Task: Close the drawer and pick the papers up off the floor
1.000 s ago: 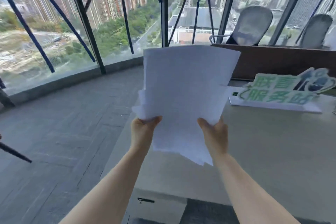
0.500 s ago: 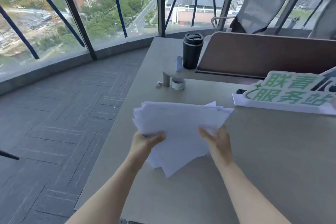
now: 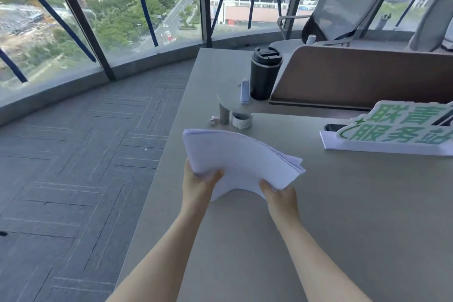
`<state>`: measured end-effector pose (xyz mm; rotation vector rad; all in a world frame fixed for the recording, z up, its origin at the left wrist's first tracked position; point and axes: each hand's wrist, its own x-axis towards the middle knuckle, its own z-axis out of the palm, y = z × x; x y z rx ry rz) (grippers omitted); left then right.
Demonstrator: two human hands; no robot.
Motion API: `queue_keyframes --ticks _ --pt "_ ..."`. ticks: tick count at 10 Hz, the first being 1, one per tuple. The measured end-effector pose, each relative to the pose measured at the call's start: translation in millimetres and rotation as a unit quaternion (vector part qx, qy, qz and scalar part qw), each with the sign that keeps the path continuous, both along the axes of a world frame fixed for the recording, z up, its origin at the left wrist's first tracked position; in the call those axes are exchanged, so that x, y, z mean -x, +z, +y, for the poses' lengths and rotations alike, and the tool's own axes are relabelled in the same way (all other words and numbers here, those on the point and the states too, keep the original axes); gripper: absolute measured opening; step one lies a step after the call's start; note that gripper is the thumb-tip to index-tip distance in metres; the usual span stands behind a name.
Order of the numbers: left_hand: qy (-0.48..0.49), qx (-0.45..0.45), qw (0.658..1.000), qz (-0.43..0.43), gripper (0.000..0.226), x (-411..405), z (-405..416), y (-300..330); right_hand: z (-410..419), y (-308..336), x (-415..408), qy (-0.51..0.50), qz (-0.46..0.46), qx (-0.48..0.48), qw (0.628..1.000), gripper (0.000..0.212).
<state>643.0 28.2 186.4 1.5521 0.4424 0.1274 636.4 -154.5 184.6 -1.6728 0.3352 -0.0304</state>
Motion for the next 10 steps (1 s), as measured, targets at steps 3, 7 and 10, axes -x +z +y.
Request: queue_keyframes --ticks 3,7,10 --pt "-0.022 -0.113 0.989 0.091 0.026 -35 73 -10 42 9 -56 0.108 0.04 0.107 0.988 0.023" --pt "-0.058 -0.279 0.923 0.257 0.007 -50 139 -74 110 -66 -86 0.18 0.217 0.217 0.934 0.017" --pt "0.02 -0.404 0.882 0.242 0.057 -35 133 -72 91 -68 -68 0.112 0.217 0.361 0.9 0.036"
